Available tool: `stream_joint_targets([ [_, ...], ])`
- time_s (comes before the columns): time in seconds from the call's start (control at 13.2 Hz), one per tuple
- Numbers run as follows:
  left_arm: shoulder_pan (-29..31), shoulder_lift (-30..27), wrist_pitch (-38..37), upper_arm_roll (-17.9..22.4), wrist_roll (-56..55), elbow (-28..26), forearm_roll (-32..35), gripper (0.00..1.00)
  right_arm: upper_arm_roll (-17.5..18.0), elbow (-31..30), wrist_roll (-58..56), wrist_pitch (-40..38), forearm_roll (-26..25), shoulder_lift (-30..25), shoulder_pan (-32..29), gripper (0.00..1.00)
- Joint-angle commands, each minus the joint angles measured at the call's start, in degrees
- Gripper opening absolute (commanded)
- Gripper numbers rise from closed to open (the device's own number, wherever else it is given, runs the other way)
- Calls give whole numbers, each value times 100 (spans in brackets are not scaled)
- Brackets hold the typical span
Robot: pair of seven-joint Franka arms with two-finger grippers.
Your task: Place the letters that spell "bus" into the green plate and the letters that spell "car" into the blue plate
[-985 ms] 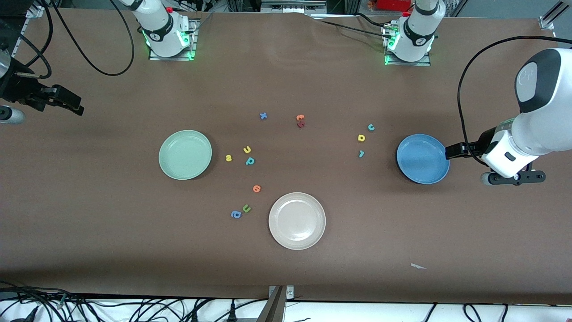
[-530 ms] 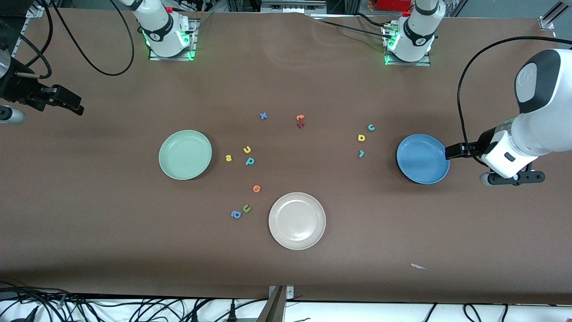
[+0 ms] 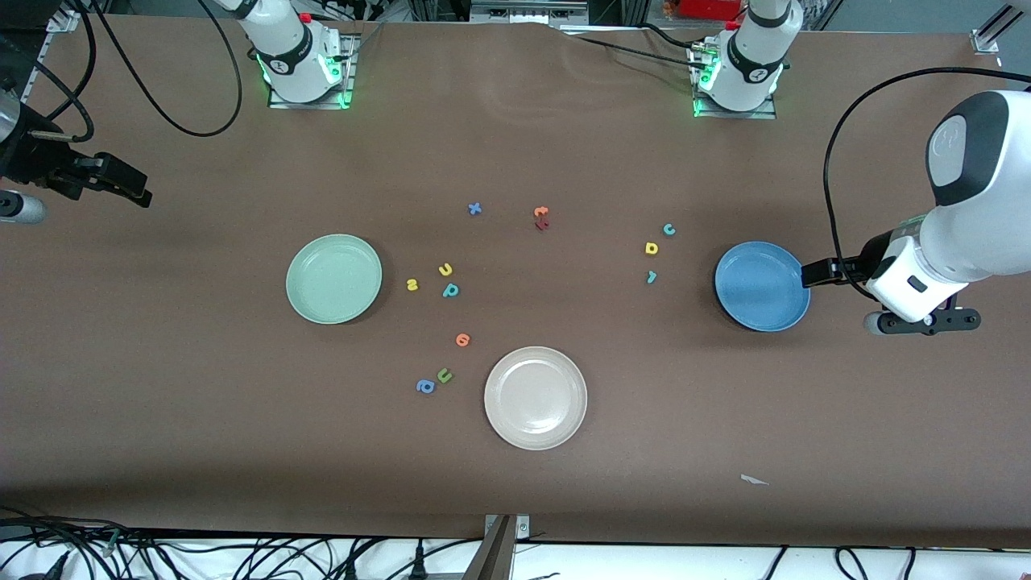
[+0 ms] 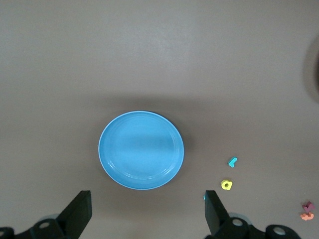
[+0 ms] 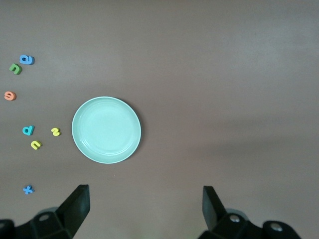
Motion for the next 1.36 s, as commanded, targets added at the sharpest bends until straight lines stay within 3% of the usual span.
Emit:
stream_joint_targets([
  [0.0, -23, -11, -54, -3, -43, -6, 113, 100, 49, -161, 30, 168, 8, 81, 101, 100],
  [0.38, -23, -3, -54, -3, -43, -6, 113, 100, 57, -188, 1460, 625, 34, 519, 813, 100],
  [0.53, -31, -3, -54, -3, -43, -6, 113, 100, 58, -196, 1533, 906, 96, 783, 927, 100],
  [0.91, -23, -3, -54, -3, -34, -6, 113, 100, 49, -196, 2340, 1776, 105, 1802, 1559, 100],
  [1.29, -23, -3, -19, -3, -25, 3, 122, 100, 49, -363, 4734, 2996, 87, 2707, 2245, 100],
])
